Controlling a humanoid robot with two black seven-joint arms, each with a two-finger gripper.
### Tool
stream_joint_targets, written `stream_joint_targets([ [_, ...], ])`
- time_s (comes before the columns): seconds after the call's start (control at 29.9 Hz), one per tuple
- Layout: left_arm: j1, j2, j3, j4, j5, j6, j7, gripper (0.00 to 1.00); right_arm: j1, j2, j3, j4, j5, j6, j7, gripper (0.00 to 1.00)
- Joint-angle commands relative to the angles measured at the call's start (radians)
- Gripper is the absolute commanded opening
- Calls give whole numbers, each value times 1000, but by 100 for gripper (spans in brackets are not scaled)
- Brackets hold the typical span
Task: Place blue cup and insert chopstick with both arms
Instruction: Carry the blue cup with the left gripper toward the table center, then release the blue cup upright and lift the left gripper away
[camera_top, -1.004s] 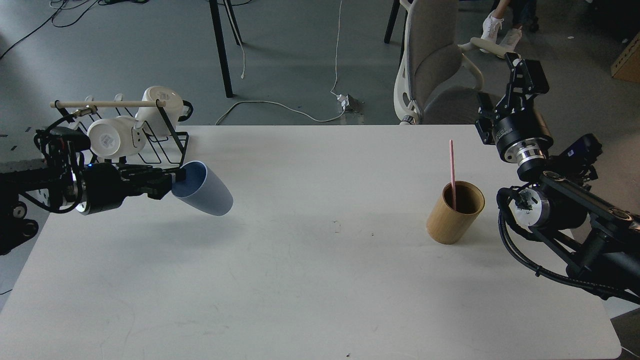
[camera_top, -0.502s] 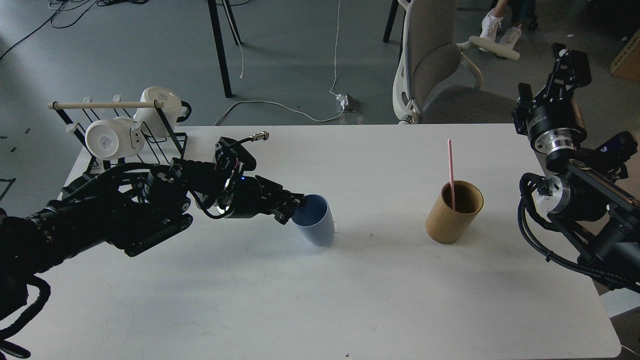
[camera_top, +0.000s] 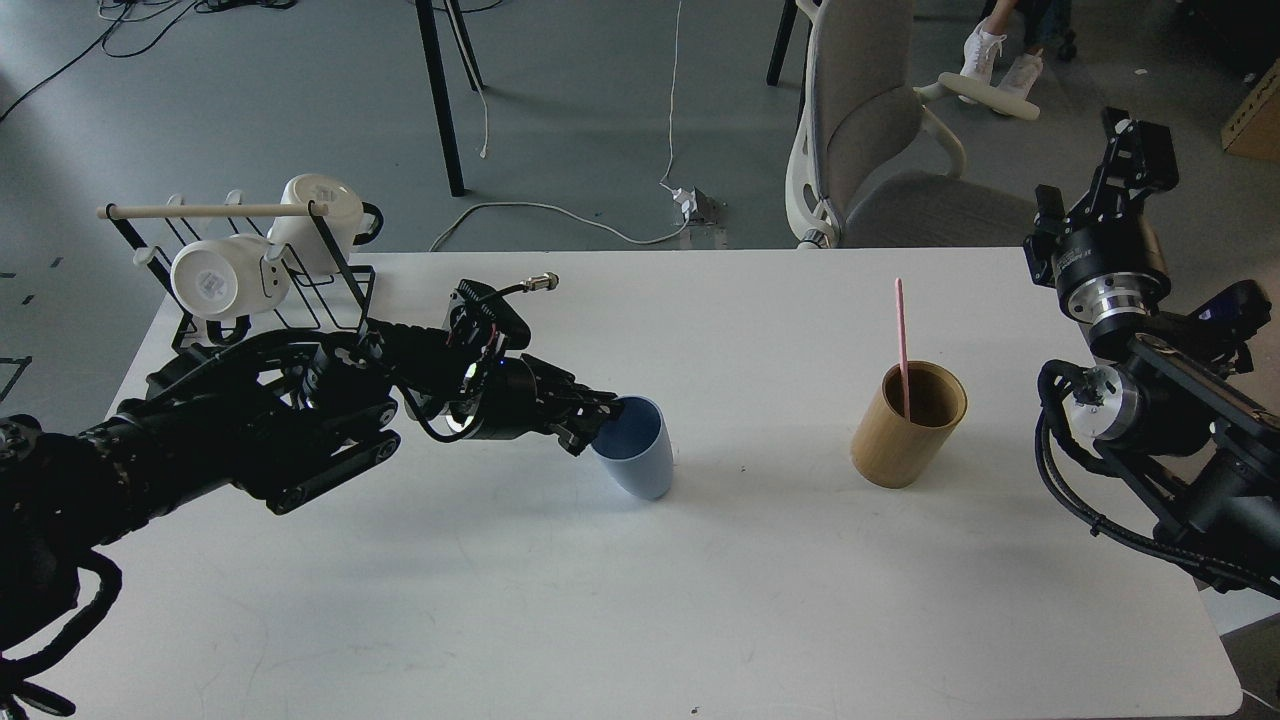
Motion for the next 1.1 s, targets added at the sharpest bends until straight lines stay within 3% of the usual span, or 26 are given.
stream_joint_targets([
  [0.0, -1, 20, -8, -8, -6, -4, 0, 26, -2, 0, -2, 3, 0, 2, 0, 99],
  [0.27, -4, 44, -15, -55, -26, -10, 0, 35, -8, -10, -12, 13, -3, 11, 0, 99],
  [0.4, -21, 87, -17, -103, -126, -13, 0, 47, -6, -16, -17, 33, -47, 11, 0, 99],
  [0.64, -9, 158, -144, -193, -463, -15, 0, 78, -9, -102, -31, 113, -550, -79, 0, 98],
  [0.74, 8, 161, -214, -196, -644, -32, 0, 82, -6, -203, -142, 136, -704, -177, 0, 95],
  [0.87, 66, 147, -375, -205, -949, -59, 0, 84, -11, -317, -296, 194, -903, -177, 0, 95],
  [1.07, 143, 92, -543, -216, -1241, -196, 0, 87, -17, -325, -434, 143, -1071, -177, 0, 90],
])
